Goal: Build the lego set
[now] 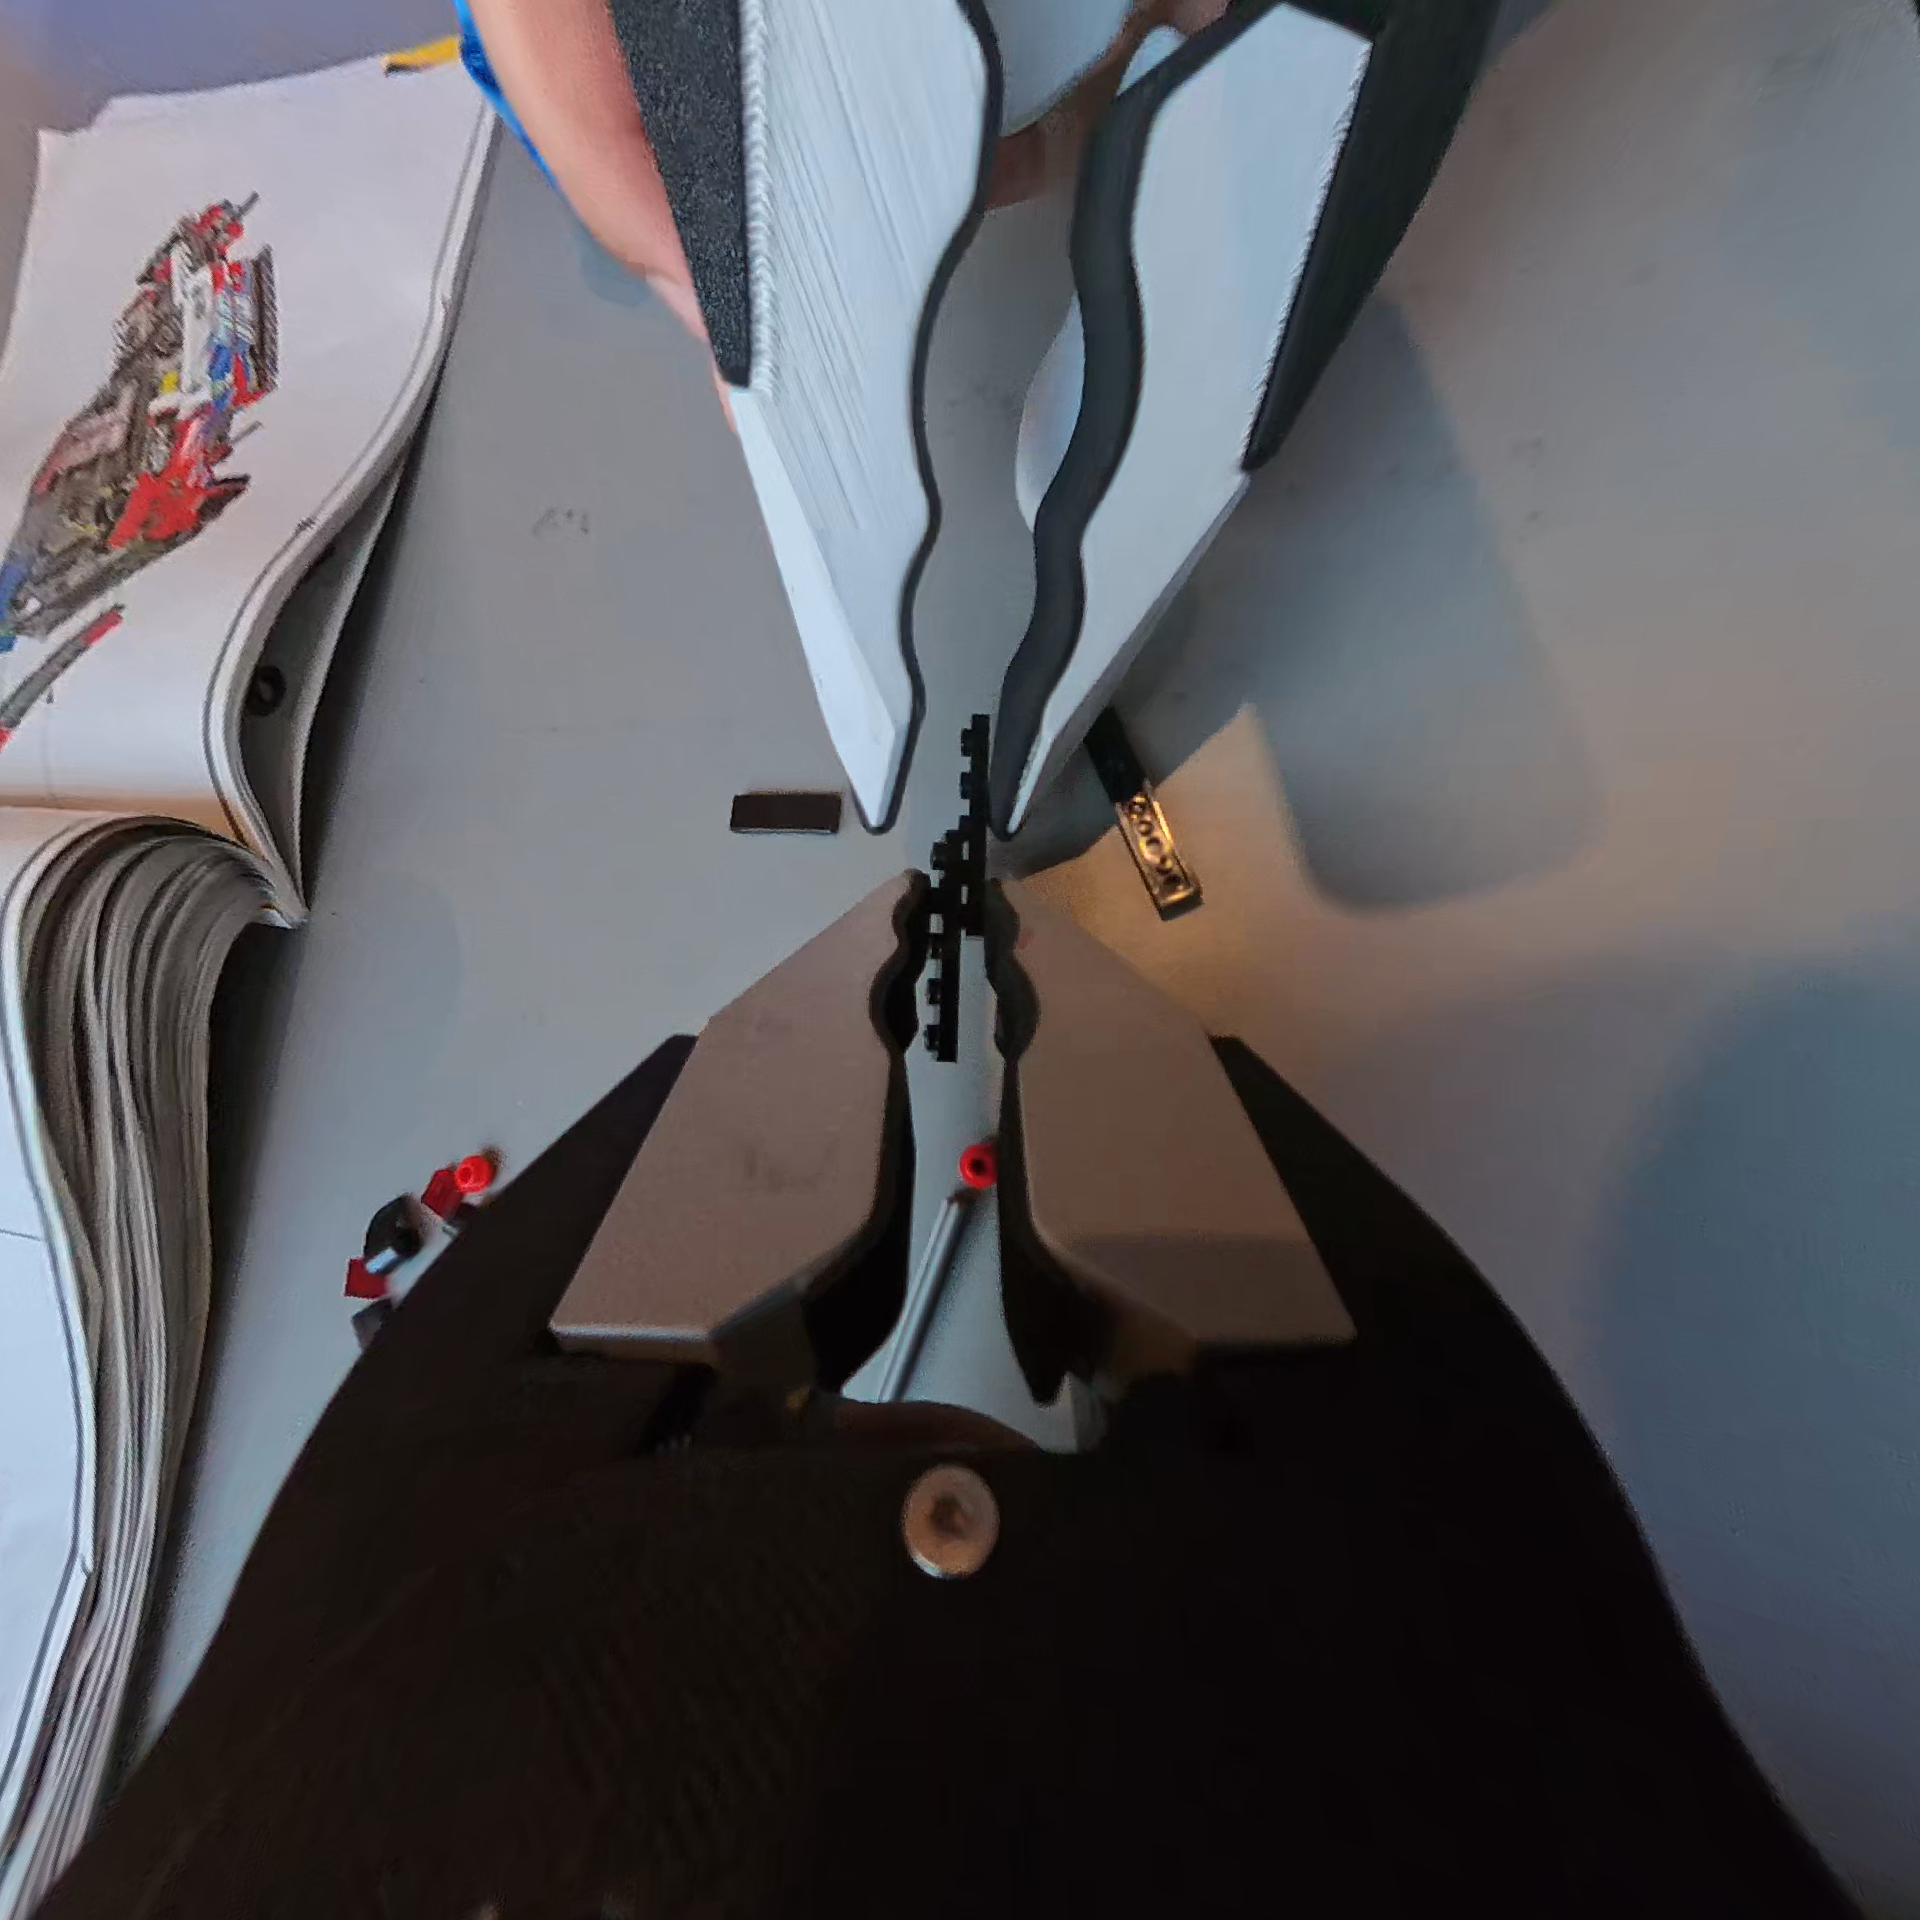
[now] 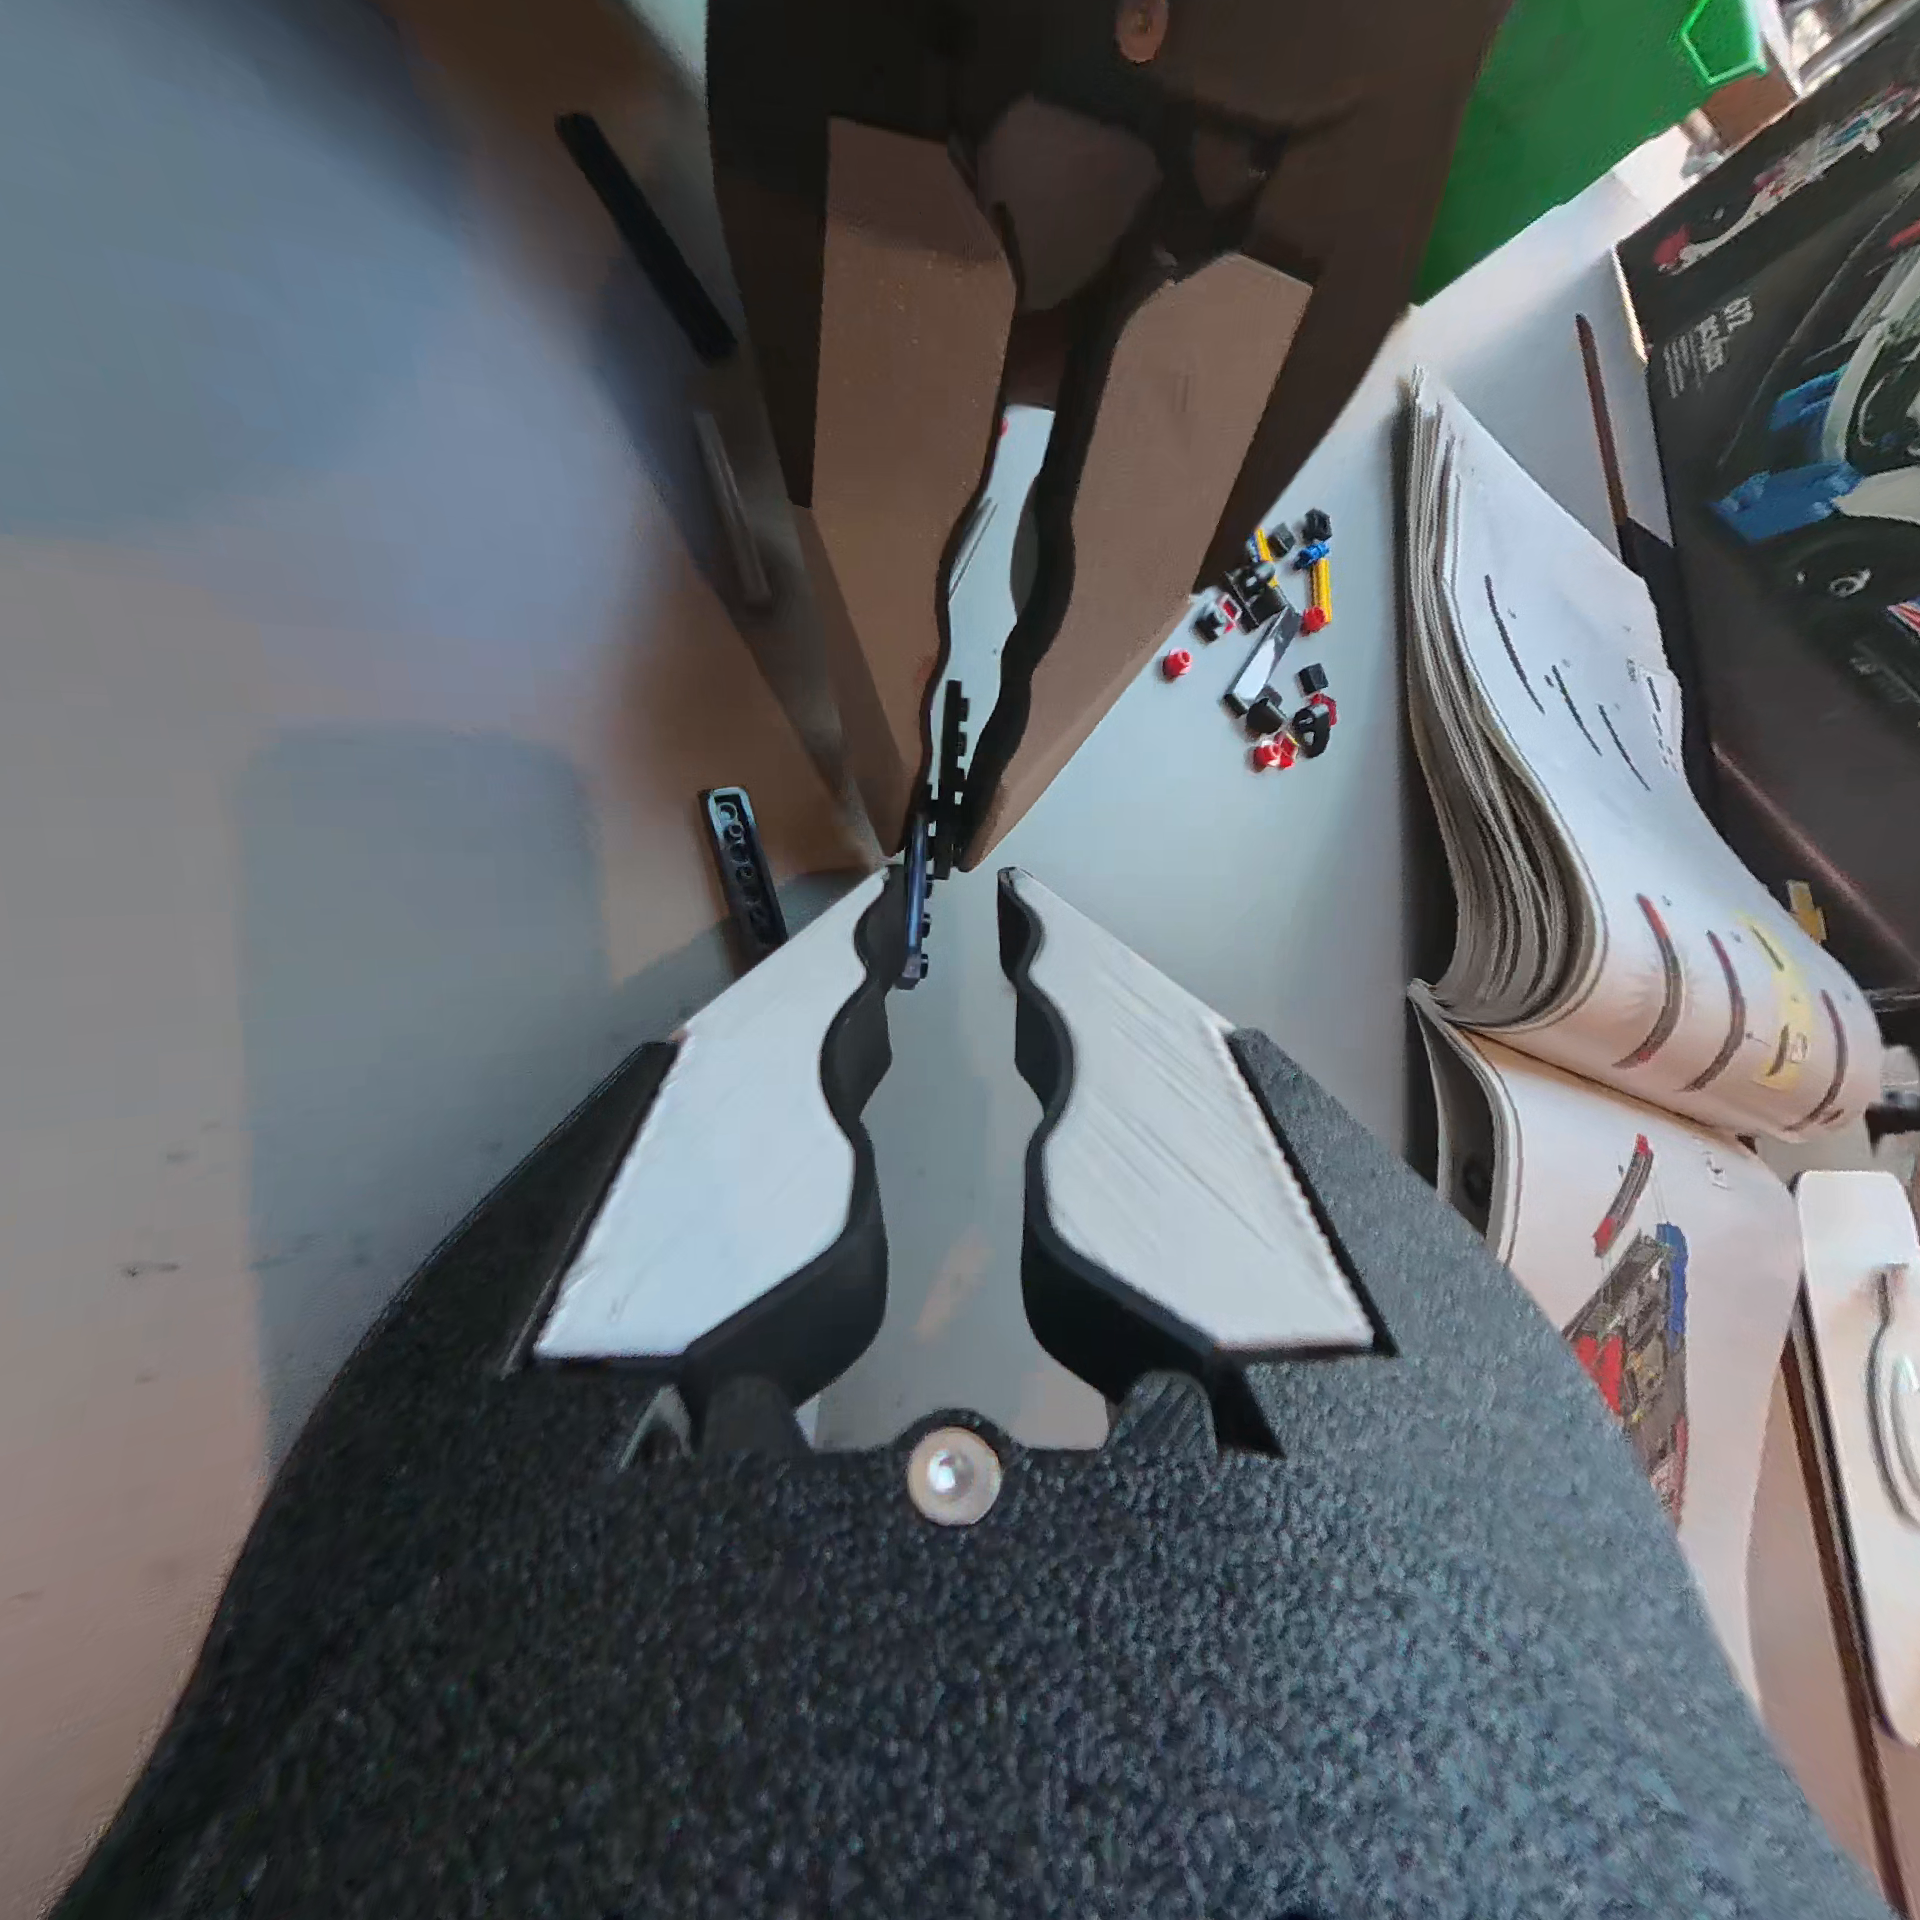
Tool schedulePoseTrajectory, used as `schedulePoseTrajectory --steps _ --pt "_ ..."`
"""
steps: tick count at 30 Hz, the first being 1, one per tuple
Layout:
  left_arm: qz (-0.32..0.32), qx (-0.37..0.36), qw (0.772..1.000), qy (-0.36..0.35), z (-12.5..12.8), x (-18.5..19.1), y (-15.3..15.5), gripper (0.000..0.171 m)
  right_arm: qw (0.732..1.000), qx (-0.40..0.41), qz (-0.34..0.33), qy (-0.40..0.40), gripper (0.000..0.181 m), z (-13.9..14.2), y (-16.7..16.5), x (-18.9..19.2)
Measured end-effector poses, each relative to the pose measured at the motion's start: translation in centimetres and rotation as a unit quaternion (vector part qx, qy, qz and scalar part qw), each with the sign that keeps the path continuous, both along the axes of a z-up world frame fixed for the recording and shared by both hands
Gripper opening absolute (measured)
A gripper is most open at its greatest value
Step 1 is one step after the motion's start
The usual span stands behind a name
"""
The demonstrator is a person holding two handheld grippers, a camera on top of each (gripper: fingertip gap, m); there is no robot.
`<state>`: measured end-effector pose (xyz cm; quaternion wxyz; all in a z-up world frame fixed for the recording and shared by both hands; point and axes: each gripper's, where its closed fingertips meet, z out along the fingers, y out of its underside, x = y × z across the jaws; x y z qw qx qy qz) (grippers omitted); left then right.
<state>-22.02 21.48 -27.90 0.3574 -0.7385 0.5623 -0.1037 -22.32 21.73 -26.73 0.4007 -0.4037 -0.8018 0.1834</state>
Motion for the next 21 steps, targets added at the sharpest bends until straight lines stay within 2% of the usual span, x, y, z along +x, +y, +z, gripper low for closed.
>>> schedulePoseTrajectory --steps 6,15,21 --pt "0.018 -0.035 0.999 -0.003 -0.3 -0.3 -0.2 0.007 0.999 0.032 0.024 0.013 0.015 -0.4 -0.3 -0.8" --pt "0.023 -0.039 0.999 0.0 -0.4 -0.5 -0.2 0.007 0.999 -0.044 0.028 -0.008 0.009 -0.9 -0.6 -0.9" --pt "0.02 -0.032 0.999 0.013 -0.3 -0.9 -0.5 0.009 0.998 -0.049 0.035 -0.019 0.008 -1.3 -0.7 -1.0"
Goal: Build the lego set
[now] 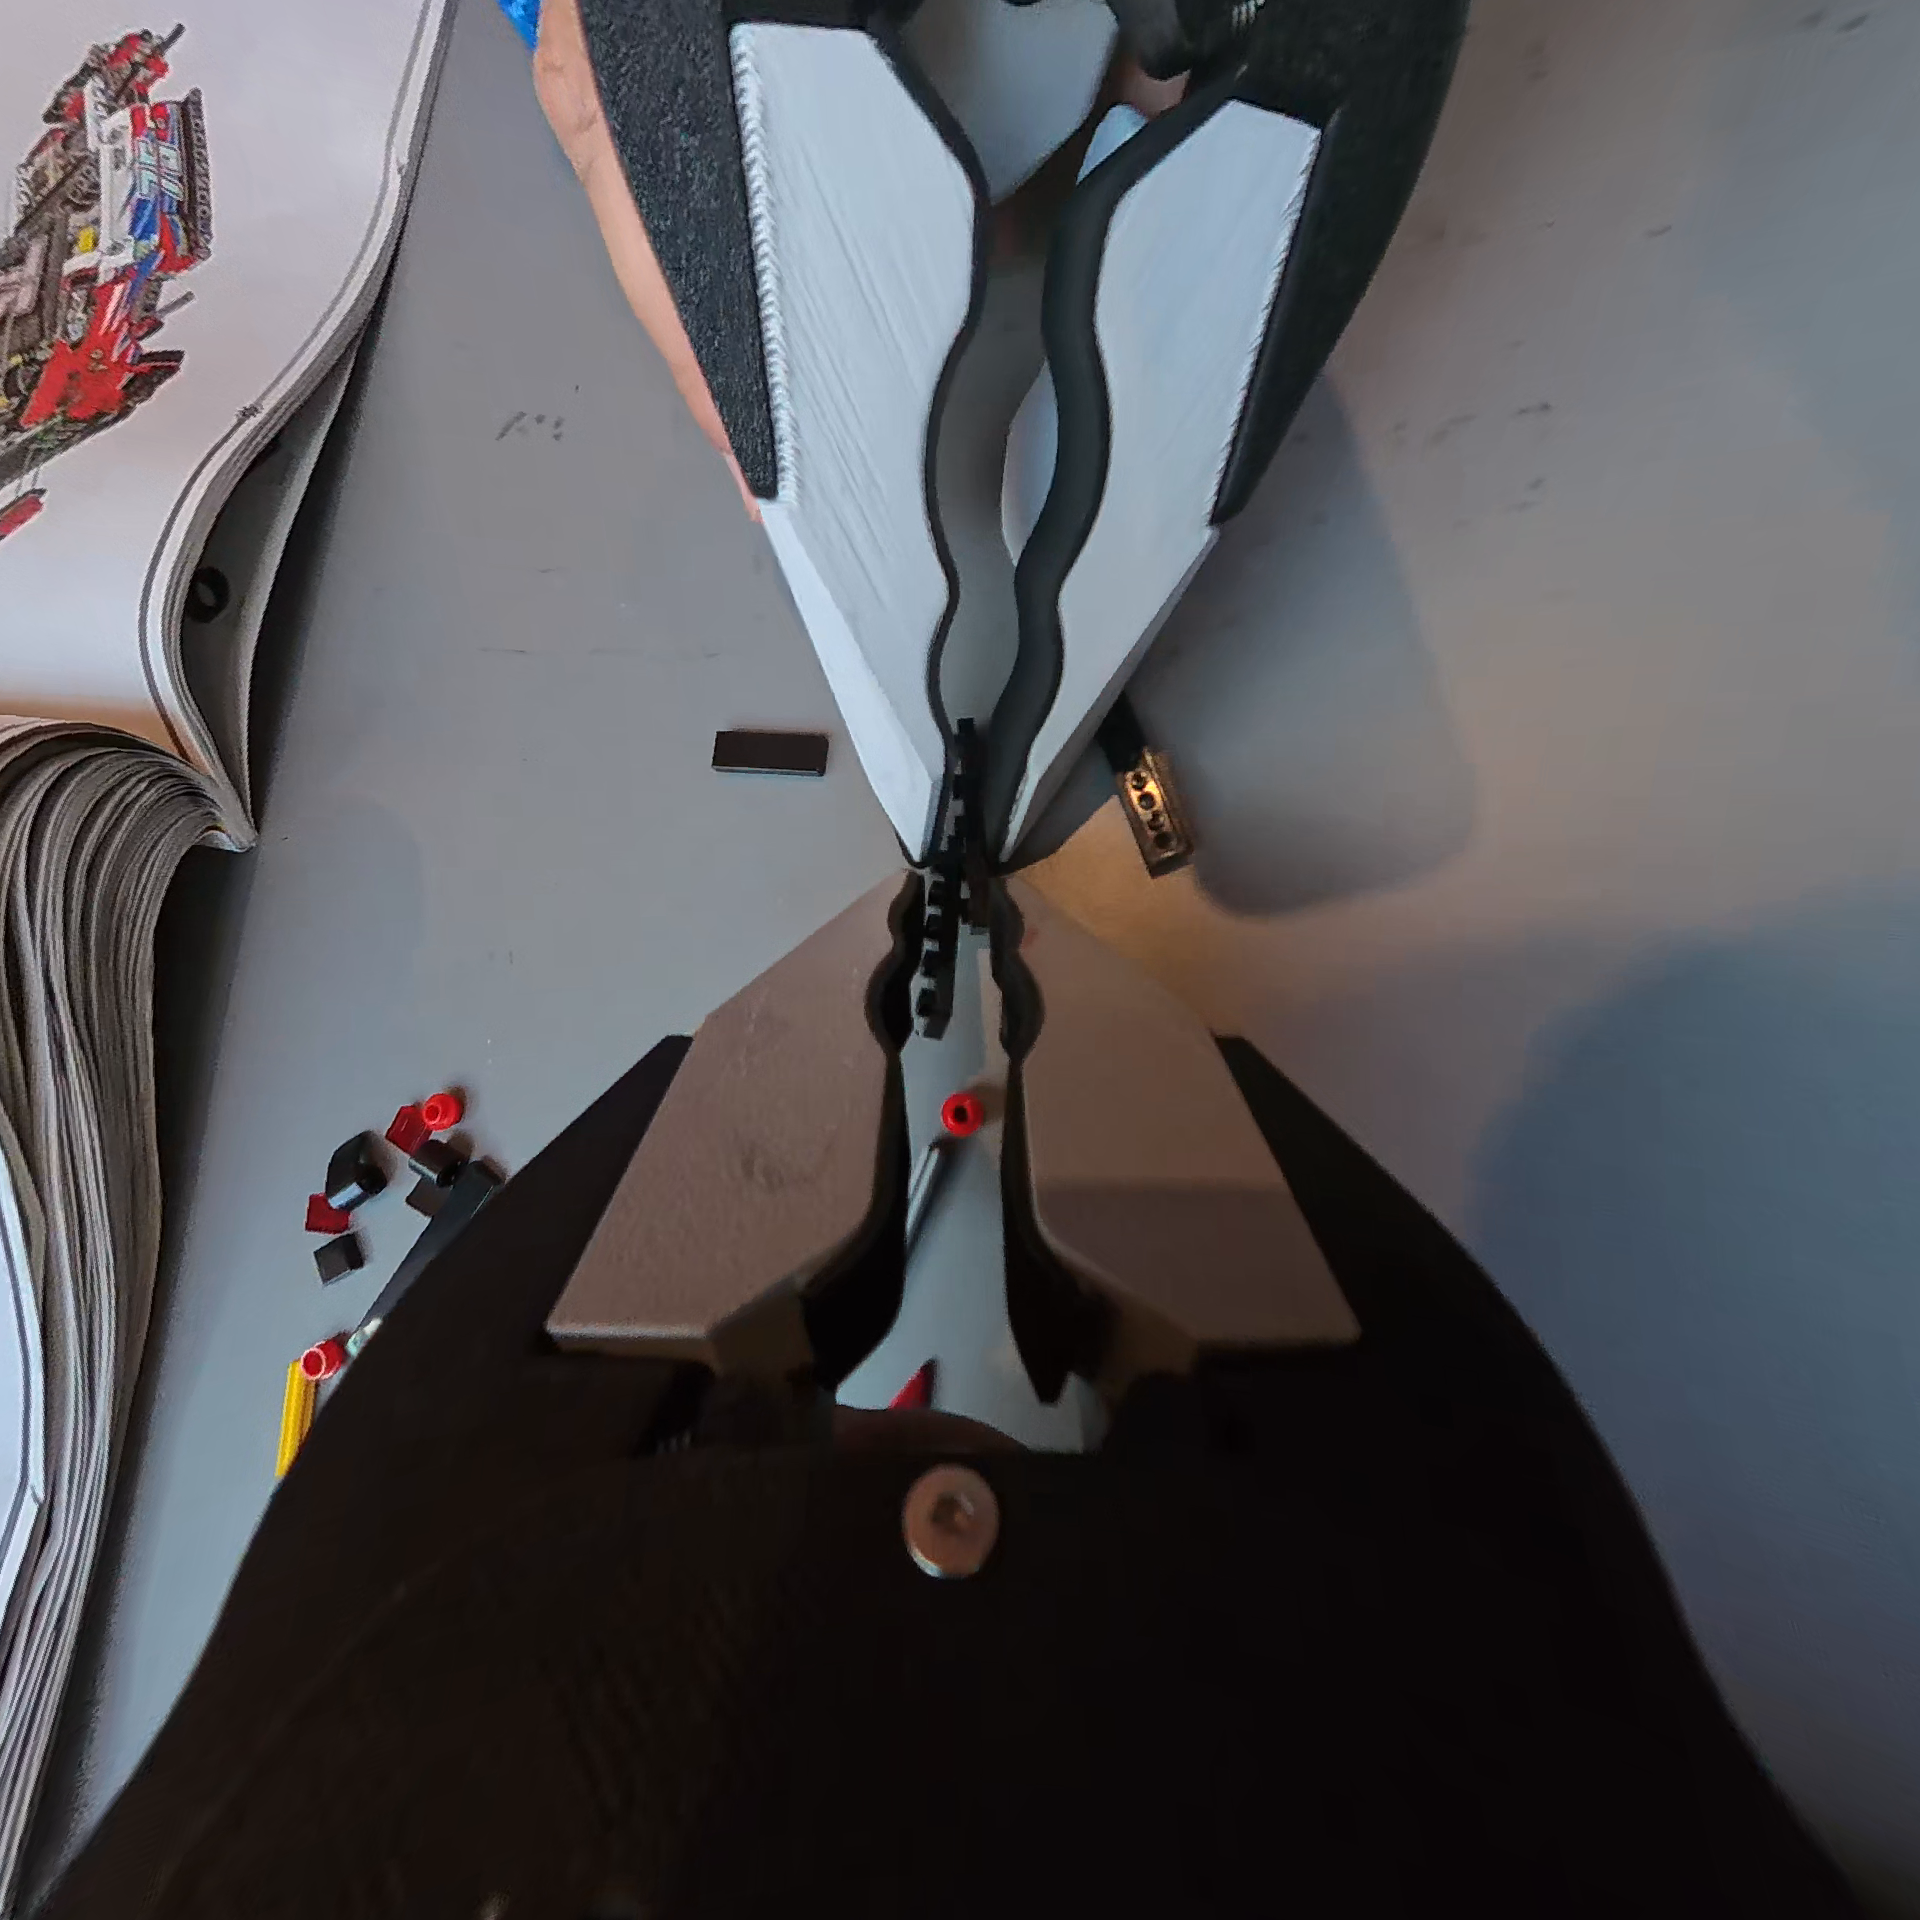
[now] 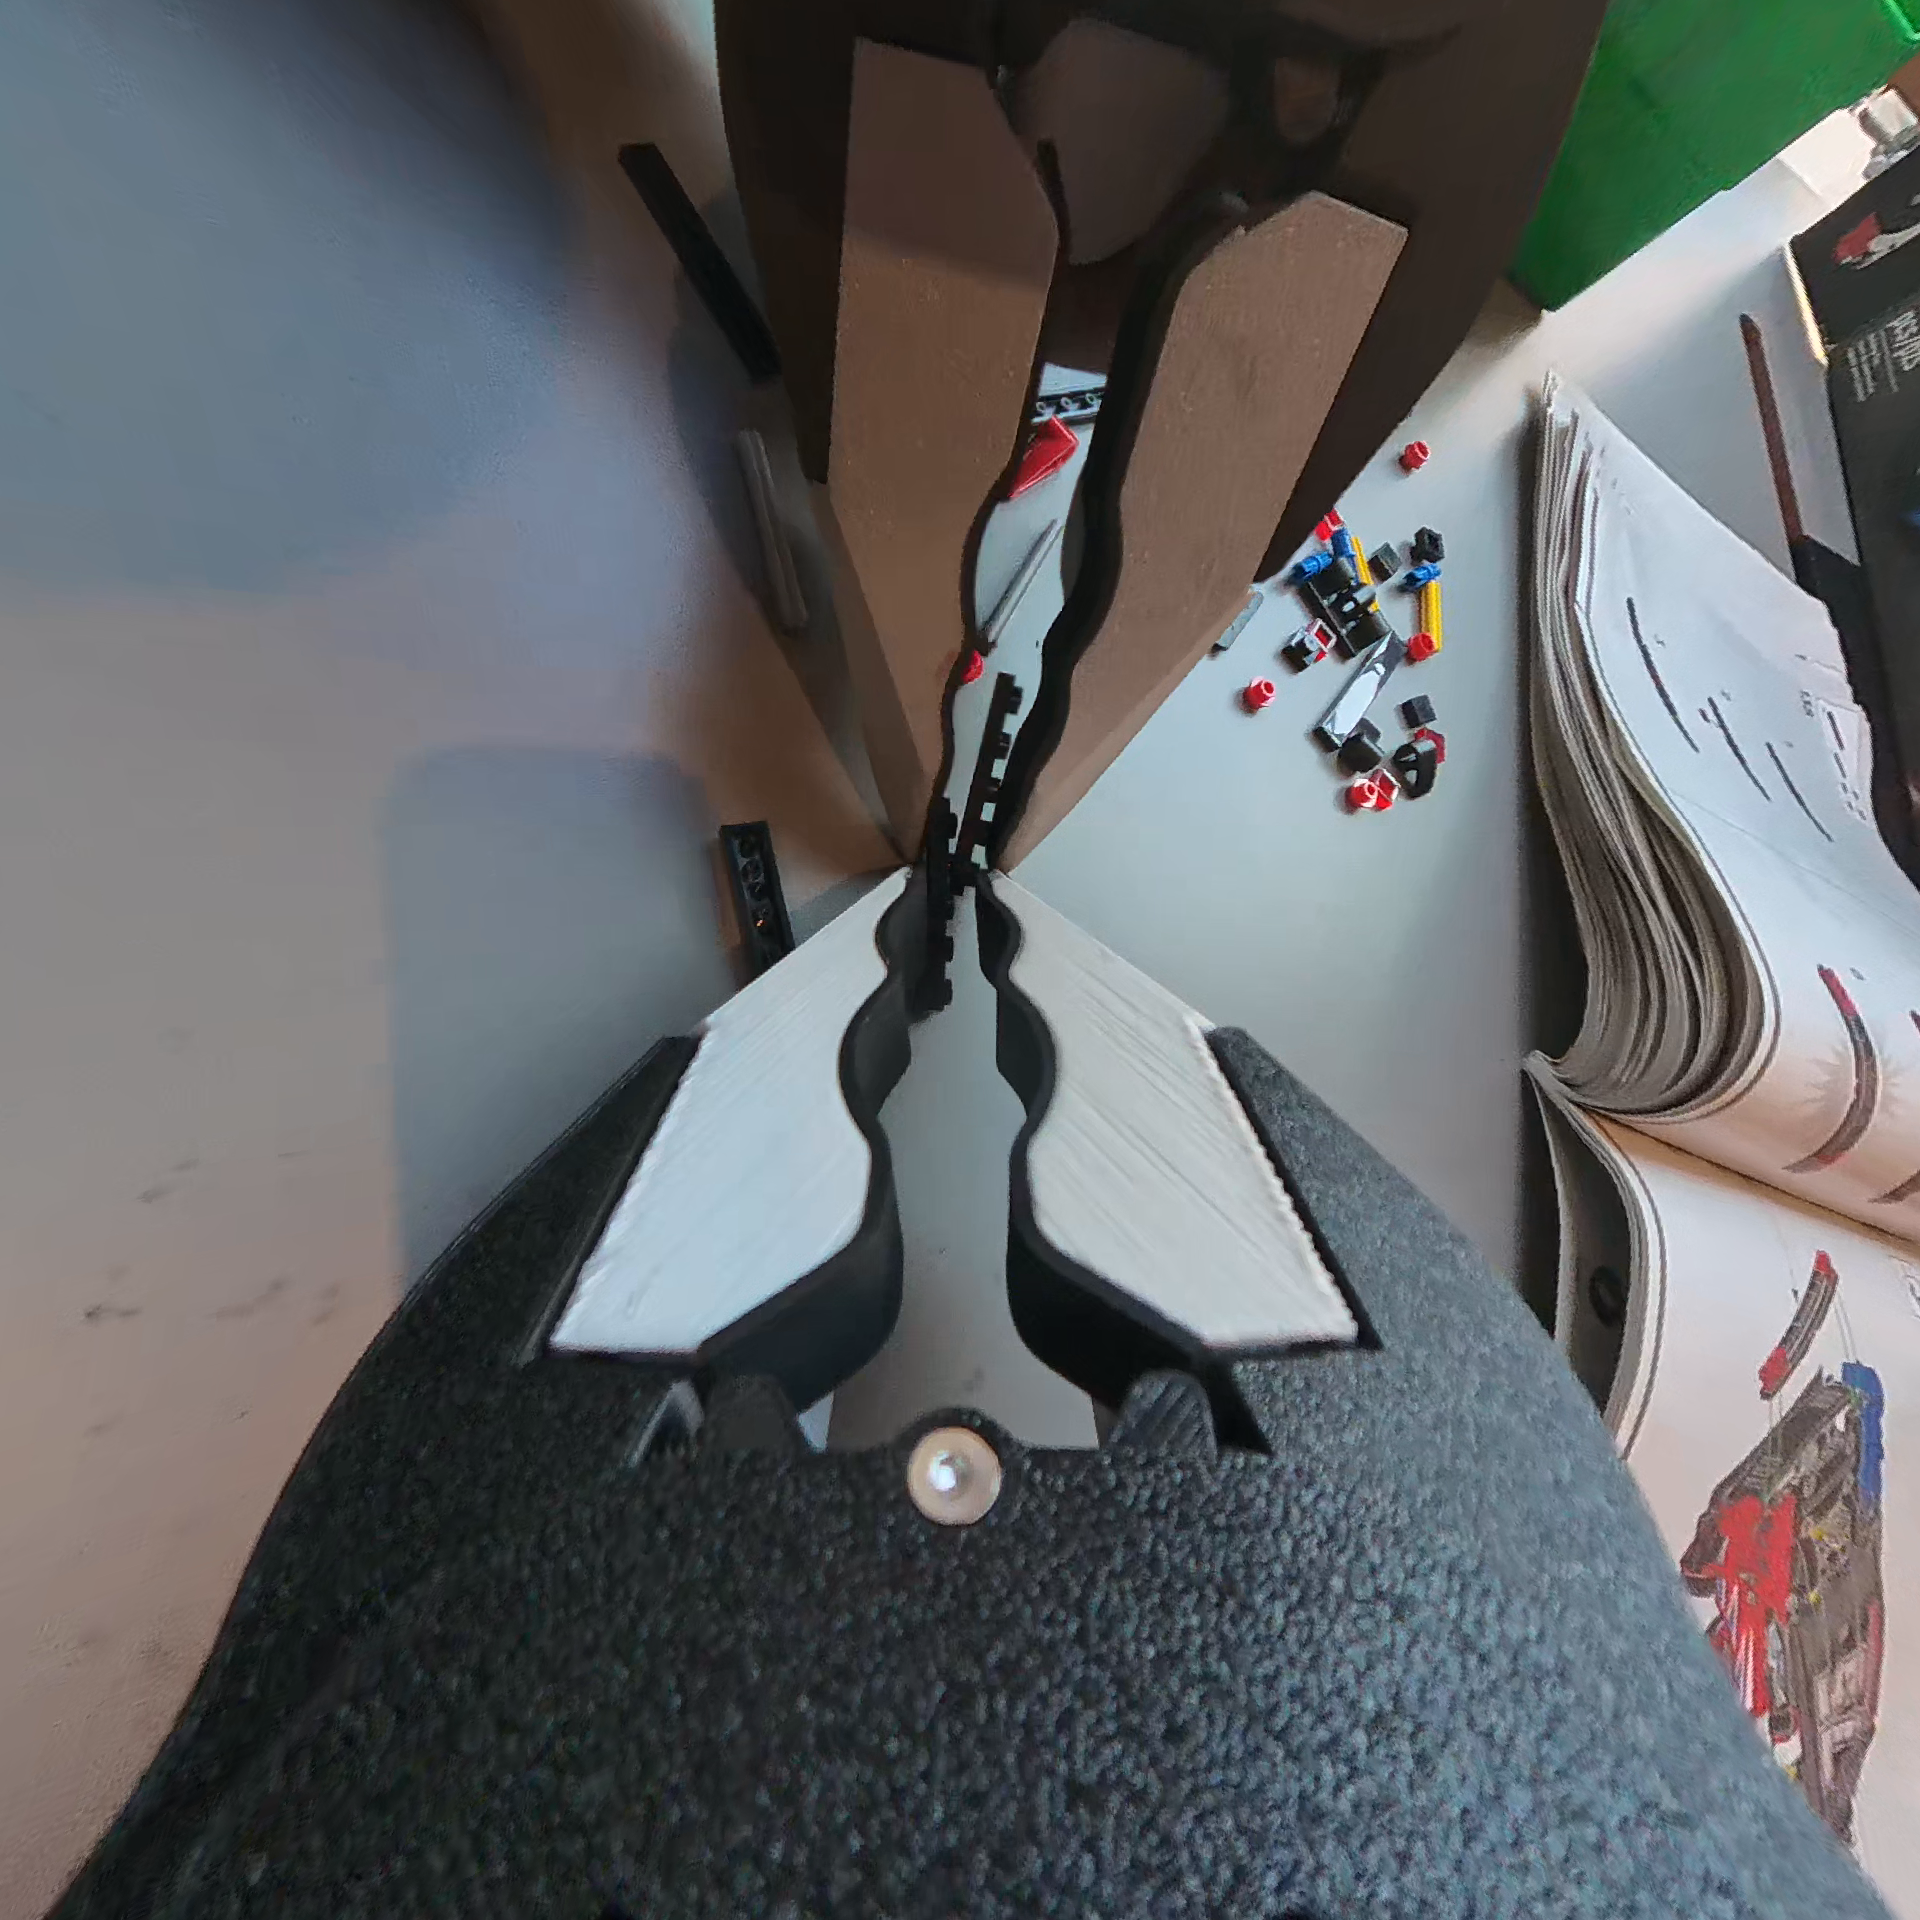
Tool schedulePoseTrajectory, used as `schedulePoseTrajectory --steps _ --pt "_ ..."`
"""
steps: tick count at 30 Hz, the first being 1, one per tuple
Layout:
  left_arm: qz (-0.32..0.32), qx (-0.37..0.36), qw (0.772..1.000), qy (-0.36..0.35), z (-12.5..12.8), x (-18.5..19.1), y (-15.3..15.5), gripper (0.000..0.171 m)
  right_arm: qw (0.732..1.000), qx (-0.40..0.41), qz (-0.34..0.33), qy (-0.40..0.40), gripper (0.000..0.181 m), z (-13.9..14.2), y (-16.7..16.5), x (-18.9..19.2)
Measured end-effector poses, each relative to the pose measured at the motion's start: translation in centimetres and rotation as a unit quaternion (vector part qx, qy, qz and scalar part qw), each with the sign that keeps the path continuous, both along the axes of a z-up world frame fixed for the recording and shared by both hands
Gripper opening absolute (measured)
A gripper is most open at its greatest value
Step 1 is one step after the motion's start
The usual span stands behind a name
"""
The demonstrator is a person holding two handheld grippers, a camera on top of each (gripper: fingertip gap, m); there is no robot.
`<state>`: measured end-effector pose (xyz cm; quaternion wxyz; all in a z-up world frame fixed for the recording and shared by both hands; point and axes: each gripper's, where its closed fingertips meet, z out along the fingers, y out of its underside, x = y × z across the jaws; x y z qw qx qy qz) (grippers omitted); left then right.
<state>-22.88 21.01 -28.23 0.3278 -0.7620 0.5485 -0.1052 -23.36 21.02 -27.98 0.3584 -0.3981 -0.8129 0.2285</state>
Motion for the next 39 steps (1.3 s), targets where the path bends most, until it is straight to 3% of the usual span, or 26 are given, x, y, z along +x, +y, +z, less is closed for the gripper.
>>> schedulePoseTrajectory --steps 11,20,24,27,34,39 --pt "-0.014 0.018 1.0 -0.013 0.0 -0.3 0.0 0.007 1.0 -0.028 -0.001 0.002 0.007 0.0 0.2 0.1" --pt "-0.03 0.073 0.997 -0.012 0.7 -0.9 0.5 0.017 1.0 -0.02 -0.007 -0.009 0.007 0.0 0.8 0.5" --pt "-0.038 0.084 0.996 -0.011 0.8 -0.4 0.5 0.015 1.0 -0.012 -0.007 -0.011 0.007 0.0 0.8 0.5" --pt "-0.043 0.09 0.995 -0.012 0.7 -0.4 0.6 0.002 1.0 -0.019 -0.01 -0.017 0.007 -0.1 0.8 0.6" --pt "-0.017 0.055 0.998 -0.021 0.1 -1.1 0.8 0.007 0.999 -0.031 -0.01 -0.02 0.007 -0.1 0.8 0.6" --pt "-0.035 0.059 0.997 -0.034 0.8 -0.4 0.3 0.014 0.999 -0.033 -0.013 -0.014 0.007 -0.1 0.8 0.6"
